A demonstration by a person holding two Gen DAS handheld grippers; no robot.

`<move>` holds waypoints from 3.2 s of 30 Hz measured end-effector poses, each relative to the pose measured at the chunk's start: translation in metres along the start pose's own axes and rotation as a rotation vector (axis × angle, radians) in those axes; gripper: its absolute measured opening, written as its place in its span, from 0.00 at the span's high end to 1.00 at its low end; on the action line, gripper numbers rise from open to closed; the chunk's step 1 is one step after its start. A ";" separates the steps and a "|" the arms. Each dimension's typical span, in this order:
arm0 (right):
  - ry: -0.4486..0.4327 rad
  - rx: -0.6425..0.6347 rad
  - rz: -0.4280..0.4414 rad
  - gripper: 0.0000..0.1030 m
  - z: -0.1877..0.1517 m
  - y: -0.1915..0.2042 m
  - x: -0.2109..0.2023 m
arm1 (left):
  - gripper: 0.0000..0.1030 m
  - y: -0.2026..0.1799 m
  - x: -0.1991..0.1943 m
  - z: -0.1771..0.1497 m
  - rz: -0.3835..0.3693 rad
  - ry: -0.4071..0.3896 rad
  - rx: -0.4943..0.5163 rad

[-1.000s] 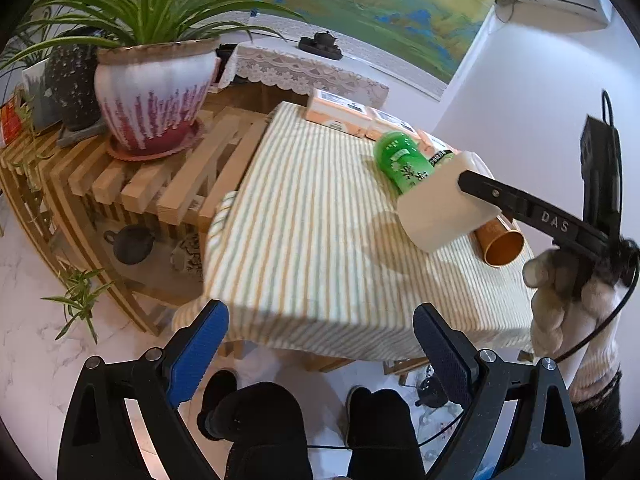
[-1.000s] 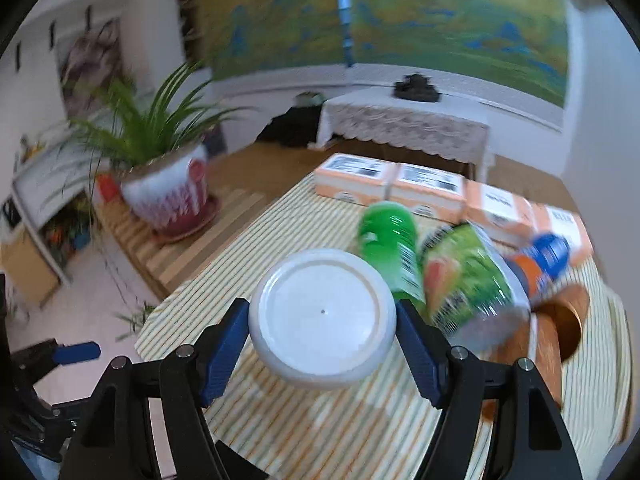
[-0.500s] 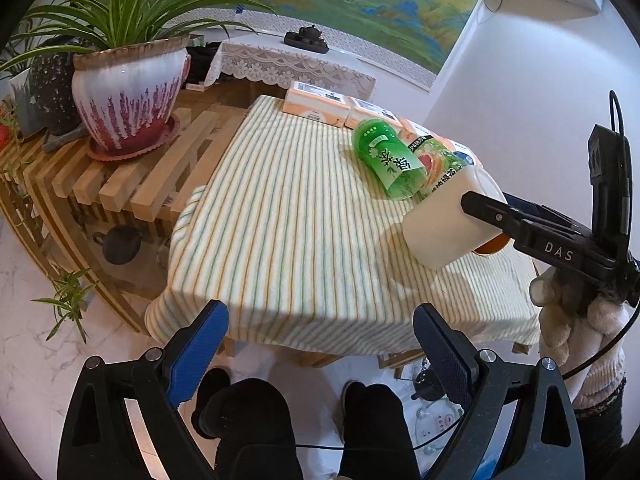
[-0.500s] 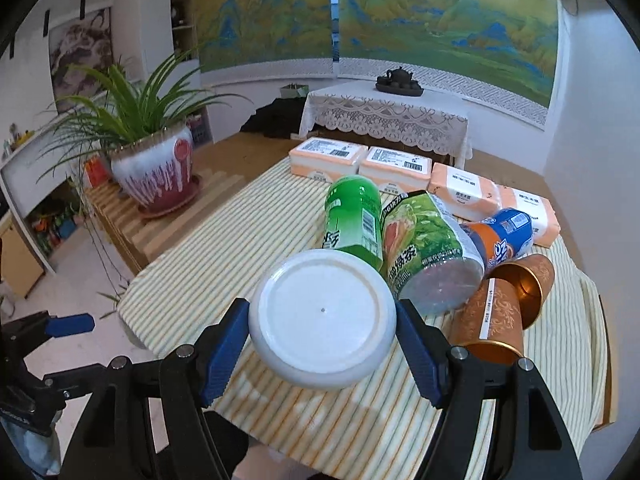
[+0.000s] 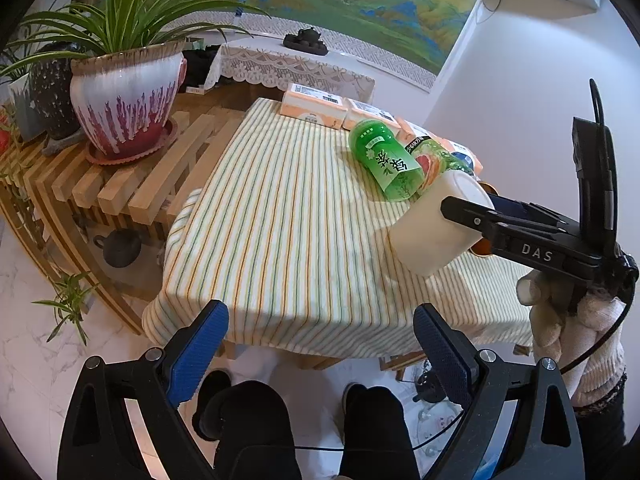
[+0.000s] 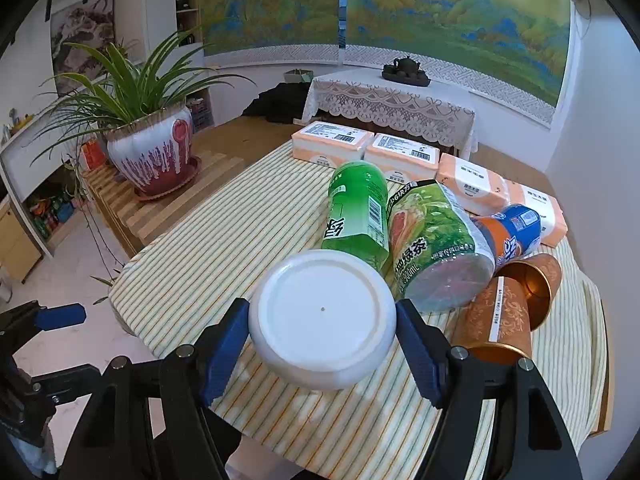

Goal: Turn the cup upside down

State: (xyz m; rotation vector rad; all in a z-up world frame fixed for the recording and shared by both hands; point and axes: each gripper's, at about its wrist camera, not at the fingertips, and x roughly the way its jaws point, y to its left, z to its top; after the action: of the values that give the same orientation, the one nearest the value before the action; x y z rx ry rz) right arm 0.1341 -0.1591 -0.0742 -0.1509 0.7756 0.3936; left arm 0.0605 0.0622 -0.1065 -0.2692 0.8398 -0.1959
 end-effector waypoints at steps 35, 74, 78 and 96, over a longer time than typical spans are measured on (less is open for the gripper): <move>-0.470 0.295 -0.334 0.15 -0.089 0.002 -0.179 | 0.01 -0.059 -0.085 0.002 0.153 -0.373 0.190; -0.589 0.310 -0.498 0.11 -0.143 0.042 -0.208 | 0.01 -0.083 -0.104 -0.039 0.181 -0.461 0.209; -0.593 0.313 -0.492 0.11 -0.143 0.042 -0.208 | 0.01 -0.085 -0.103 -0.038 0.186 -0.464 0.213; -0.593 0.313 -0.485 0.11 -0.140 0.042 -0.204 | 0.01 -0.087 -0.104 -0.036 0.182 -0.472 0.217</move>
State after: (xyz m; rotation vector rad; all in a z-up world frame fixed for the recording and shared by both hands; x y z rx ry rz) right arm -0.1057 -0.2182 -0.0282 0.0748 0.1901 -0.1501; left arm -0.0403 0.0024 -0.0290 -0.0286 0.3673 -0.0468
